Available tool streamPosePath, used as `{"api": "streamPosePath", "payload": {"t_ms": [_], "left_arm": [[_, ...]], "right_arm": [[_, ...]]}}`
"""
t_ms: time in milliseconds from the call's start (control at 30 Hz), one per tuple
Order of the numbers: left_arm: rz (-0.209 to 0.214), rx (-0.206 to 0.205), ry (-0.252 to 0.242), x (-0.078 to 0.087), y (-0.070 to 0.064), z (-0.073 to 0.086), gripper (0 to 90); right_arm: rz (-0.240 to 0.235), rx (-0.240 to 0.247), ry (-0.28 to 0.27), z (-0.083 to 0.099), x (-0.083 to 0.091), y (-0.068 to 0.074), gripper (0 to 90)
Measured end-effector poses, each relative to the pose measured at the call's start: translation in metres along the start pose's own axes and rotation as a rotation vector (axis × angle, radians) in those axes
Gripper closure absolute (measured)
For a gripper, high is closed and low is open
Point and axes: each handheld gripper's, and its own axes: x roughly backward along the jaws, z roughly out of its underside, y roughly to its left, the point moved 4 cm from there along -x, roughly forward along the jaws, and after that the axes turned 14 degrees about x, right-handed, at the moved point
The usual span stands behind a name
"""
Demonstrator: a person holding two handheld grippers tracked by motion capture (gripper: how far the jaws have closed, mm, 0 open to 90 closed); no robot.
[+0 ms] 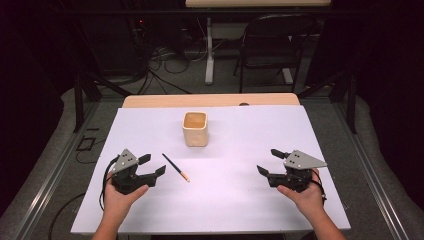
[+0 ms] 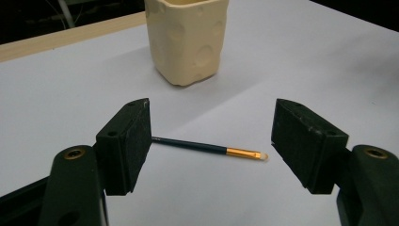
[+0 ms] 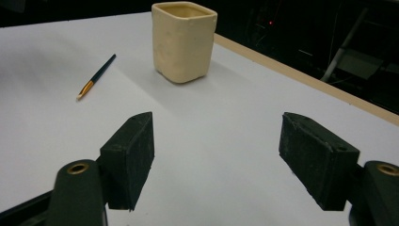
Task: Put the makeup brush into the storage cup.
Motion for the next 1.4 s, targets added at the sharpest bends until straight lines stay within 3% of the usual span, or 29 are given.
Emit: {"api": "streamPosePath", "payload": {"t_ms": [133, 200, 333, 600, 767, 967, 1200, 1400], "left_arm": [[0.004, -0.001, 0.026, -0.001, 0.000, -0.001, 30.1], [-0.002, -0.027, 0.060, -0.004, 0.000, -0.001, 30.4], [-0.016, -0.054, 0.107, -0.008, 0.000, -0.001, 31.6], [-0.038, -0.093, 0.191, -0.015, 0.002, -0.004, 33.4], [-0.074, -0.174, 0.278, -0.018, 0.000, -0.006, 34.2], [-0.107, -0.228, 0.364, -0.019, 0.002, -0.009, 34.6], [-0.120, -0.260, 0.413, -0.020, 0.005, -0.016, 34.8], [-0.116, -0.296, 0.429, -0.021, 0.007, -0.022, 35.1]], "right_arm": [[-0.025, -0.001, 0.022, 0.001, -0.002, 0.001, 27.9], [-0.051, -0.016, 0.035, 0.002, -0.005, 0.002, 27.9], [-0.069, 0.003, 0.061, 0.003, -0.009, 0.006, 27.9], [-0.079, 0.003, 0.076, 0.001, -0.009, 0.006, 28.8], [-0.111, 0.003, 0.100, 0.001, -0.012, 0.004, 29.3], [-0.174, 0.015, 0.178, 0.004, -0.018, 0.005, 29.9], [-0.212, 0.060, 0.269, 0.006, -0.026, 0.005, 30.5], [-0.227, 0.083, 0.280, 0.000, -0.027, 0.007, 30.5]]}}
